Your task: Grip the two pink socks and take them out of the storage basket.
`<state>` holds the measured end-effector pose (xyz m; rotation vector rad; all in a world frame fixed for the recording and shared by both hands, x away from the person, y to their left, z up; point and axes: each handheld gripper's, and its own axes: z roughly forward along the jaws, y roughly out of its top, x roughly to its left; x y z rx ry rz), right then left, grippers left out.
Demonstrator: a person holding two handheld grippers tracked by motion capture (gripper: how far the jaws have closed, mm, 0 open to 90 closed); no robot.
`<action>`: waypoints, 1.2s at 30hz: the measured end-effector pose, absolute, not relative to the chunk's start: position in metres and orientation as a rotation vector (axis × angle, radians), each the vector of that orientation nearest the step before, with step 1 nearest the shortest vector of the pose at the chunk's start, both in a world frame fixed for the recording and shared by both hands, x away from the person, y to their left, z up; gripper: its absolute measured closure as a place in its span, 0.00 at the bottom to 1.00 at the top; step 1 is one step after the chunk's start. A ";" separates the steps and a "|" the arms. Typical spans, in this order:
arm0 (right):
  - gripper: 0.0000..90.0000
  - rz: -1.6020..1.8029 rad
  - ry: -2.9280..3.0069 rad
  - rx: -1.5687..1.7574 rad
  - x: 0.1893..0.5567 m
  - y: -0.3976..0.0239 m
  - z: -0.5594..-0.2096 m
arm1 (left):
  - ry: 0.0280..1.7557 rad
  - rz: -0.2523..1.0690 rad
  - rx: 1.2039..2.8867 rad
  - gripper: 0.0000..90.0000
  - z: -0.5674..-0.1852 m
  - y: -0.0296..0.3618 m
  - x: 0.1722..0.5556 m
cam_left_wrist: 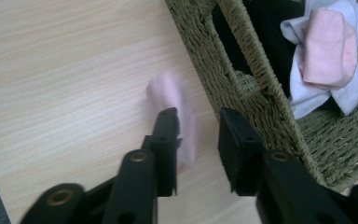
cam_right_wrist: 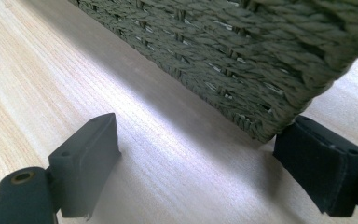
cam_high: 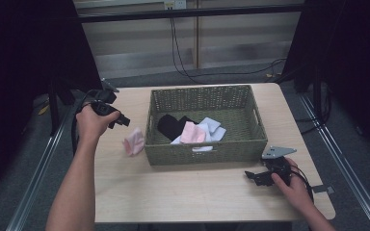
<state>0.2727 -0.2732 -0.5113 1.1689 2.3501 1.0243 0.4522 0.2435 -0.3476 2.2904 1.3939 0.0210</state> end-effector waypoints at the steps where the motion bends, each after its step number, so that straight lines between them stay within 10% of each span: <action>1: 0.15 1.024 2.350 1.169 0.273 -0.273 -0.511 | 1.392 0.026 2.278 0.71 -0.346 0.243 0.452; 36: 0.15 1.024 2.350 1.172 0.272 -0.273 -0.511 | 1.047 -0.064 2.360 0.56 -0.339 0.126 0.452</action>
